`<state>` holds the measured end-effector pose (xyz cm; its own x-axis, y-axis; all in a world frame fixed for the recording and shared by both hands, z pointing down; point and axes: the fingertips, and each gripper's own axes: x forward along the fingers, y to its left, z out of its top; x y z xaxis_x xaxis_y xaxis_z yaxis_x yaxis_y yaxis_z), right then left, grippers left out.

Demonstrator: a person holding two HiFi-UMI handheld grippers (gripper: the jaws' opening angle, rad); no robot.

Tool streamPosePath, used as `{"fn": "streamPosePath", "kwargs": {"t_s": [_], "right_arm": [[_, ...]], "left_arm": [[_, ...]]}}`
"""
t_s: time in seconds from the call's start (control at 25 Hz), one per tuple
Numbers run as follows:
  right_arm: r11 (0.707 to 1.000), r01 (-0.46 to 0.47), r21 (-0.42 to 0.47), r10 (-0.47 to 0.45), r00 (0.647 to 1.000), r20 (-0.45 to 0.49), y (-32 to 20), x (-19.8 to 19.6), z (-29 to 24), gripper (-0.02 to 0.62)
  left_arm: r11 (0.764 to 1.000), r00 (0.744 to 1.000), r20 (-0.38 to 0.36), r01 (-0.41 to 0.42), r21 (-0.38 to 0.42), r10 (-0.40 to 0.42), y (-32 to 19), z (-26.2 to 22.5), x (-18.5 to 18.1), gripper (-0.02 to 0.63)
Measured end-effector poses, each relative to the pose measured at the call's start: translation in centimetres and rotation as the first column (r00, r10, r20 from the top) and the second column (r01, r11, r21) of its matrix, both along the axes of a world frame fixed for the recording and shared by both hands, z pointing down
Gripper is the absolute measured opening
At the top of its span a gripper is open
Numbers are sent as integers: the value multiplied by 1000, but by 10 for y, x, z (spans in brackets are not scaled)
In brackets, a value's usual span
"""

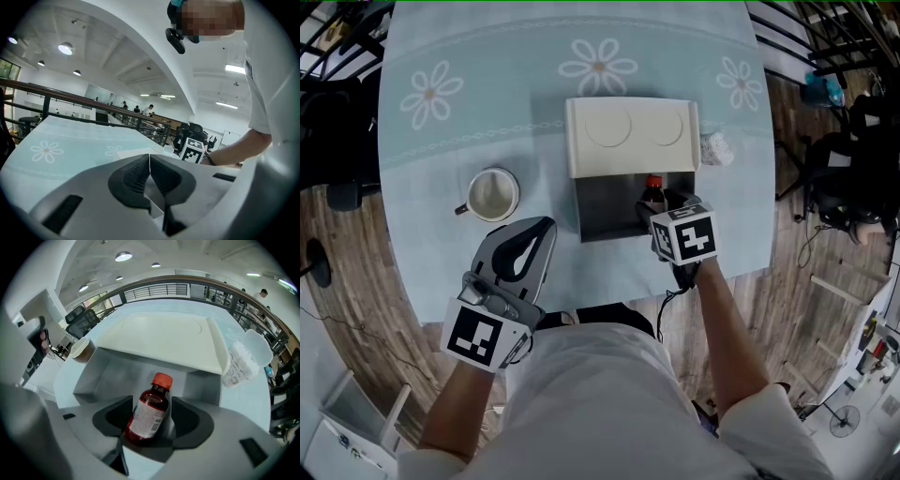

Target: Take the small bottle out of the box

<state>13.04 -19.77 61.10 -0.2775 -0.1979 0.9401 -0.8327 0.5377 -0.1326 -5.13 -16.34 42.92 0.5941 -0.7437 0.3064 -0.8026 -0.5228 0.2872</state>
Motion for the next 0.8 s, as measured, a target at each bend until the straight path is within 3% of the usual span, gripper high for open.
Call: {"fn": "streamPosePath", "kwargs": {"t_s": [0.4,0.8], "right_arm": [[997,52,-48,-55,997,-52,6,-4,8,264],[997,70,-26,-72,995,-64,7,-5,5,225]], "left_arm": [[1000,1000,5,10,-1,-10,5,-1,-6,21],[1000,1000,10,5,14,-5,9,-9,-7,21]]}}
